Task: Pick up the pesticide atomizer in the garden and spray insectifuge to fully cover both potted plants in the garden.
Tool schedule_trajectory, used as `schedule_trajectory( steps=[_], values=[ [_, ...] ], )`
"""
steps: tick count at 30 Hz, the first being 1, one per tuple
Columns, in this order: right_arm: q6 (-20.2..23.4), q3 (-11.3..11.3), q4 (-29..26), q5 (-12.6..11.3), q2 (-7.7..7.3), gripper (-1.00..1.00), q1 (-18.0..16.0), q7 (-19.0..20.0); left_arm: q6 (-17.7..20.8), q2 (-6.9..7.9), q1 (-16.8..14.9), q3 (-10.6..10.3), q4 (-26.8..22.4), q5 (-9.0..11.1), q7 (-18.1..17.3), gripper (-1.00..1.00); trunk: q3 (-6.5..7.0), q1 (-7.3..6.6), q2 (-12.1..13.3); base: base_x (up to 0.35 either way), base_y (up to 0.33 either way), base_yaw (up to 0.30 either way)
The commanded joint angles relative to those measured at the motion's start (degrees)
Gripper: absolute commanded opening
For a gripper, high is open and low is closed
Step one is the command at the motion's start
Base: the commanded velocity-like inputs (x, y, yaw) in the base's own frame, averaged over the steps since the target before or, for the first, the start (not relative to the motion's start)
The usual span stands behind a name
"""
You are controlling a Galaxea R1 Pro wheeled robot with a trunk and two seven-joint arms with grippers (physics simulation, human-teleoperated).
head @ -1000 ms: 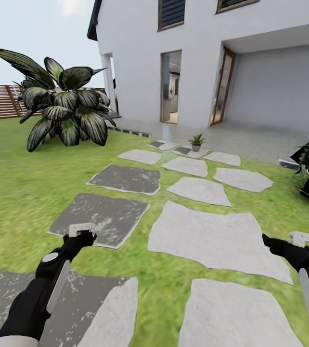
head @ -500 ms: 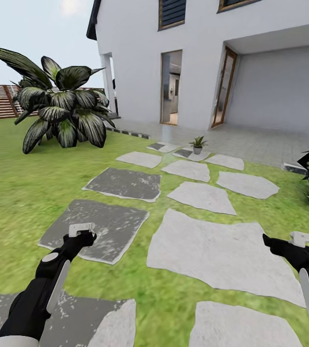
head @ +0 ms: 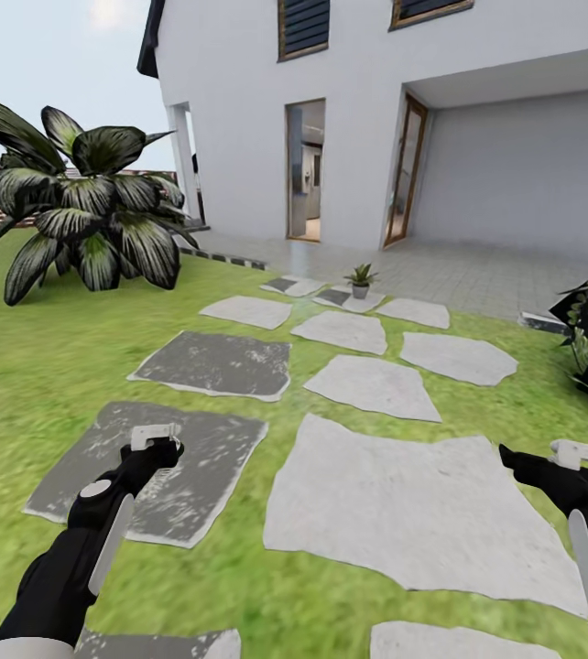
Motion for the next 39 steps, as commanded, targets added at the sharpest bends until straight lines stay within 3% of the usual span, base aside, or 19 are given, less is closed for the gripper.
schedule_trajectory(
  steps=[1,23,39],
  values=[
    [0.29,-0.07,-0.05,-0.21,0.01,1.0,-0.05,0.19,0.37,0.0,-0.02,0.09,-0.08,0.59,-0.12,-1.0,0.01,0.02,-0.02,0.33,0.0,-0.183],
    [0.29,-0.06,-0.04,-0.21,0.01,1.0,-0.05,0.19,0.37,0.0,-0.02,0.09,-0.08,0.59,-0.11,-1.0,1.36,0.02,-0.02,0.33,0.0,-0.182],
    [0.27,0.02,-0.08,-0.21,0.01,1.0,-0.05,0.19,0.37,0.0,-0.02,0.09,-0.08,0.59,-0.15,-1.0,1.5,0.02,-0.02,0.33,0.0,-0.024]
  ],
)
